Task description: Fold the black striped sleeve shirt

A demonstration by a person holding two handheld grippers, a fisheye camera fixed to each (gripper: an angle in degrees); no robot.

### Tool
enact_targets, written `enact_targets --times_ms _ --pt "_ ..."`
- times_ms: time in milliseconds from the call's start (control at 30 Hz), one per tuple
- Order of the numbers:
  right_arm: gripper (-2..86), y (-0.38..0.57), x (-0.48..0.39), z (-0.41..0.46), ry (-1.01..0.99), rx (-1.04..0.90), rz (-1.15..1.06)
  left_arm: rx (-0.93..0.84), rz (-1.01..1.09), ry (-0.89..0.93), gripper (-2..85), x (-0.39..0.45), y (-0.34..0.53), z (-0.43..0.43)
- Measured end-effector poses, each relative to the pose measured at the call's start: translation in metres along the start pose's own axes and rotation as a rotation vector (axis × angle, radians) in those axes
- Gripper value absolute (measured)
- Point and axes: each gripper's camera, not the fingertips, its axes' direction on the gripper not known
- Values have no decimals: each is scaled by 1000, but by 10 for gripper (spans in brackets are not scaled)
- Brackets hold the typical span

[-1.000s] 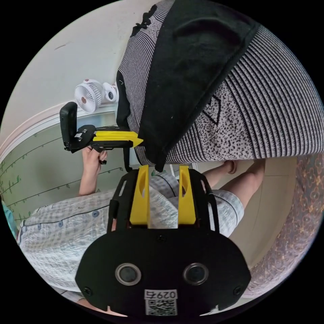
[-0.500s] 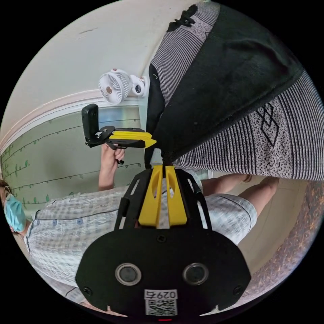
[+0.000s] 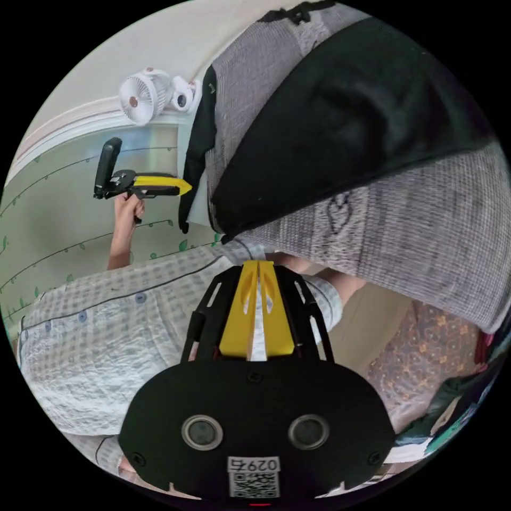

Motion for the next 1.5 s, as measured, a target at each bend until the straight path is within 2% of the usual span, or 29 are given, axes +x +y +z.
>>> enact_targets --times_ms 167,333,400,467,533,600,667,733,800,900,967,1033,1067,1133,1200,1233,1300,1333,1433,1500 --pt "-4 3 86 -139 -104 380 128 54 88 54 -10 54 -41 -6" --pt "-4 -26 158 -221 -172 595 202 -100 90 -57 -10 91 -98 29" --pt "-4 -47 192 -227 -302 594 211 -191 70 -155 -10 98 -110 47" --pt "-4 -60 218 -219 -282 497 285 -222 54 -187 -10 98 -113 53" --pt "-5 -60 236 -222 -375 492 250 -216 -1 -151 -10 90 -112 51" --pt "-5 -41 234 -247 -404 629 194 -198 -71 -80 -10 77 -110 47" --pt "-5 -37 225 -258 -438 637 116 -190 -115 -31 -10 68 -108 45" --pt "-5 -47 218 -255 -468 547 54 -193 -141 1 -10 62 -108 43" --pt "-5 -67 217 -240 -330 342 88 -208 -138 12 -10 60 -108 40" --pt "-5 -61 225 -258 -392 471 187 -209 -102 -10 -10 64 -106 36" --pt "-5 -60 206 -276 -343 536 120 -188 -92 -21 -10 67 -101 33" --pt "-5 -67 194 -283 -400 554 69 -164 -100 -21 -10 67 -95 29" --pt "-5 -76 195 -280 -432 537 101 -153 -103 -20 -10 68 -92 27" --pt "-5 -91 205 -266 -366 430 235 -137 -99 -23 -10 69 -87 24" --pt "-5 -87 213 -269 -468 491 287 -98 -94 -25 -10 70 -76 17" --pt "-5 -81 209 -273 -452 537 298 -88 -103 -26 -10 70 -71 15" --pt "-5 -61 180 -292 -446 688 158 -24 -165 -86 -10 64 -42 1" --pt "-5 -58 176 -294 -470 705 135 -1 -191 -110 -10 62 -31 -4" --pt "-5 -45 168 -284 -461 661 238 108 -313 -205 -9 42 31 -25" --pt "-5 -33 141 -281 -421 658 196 117 -430 -270 -7 18 85 -32"
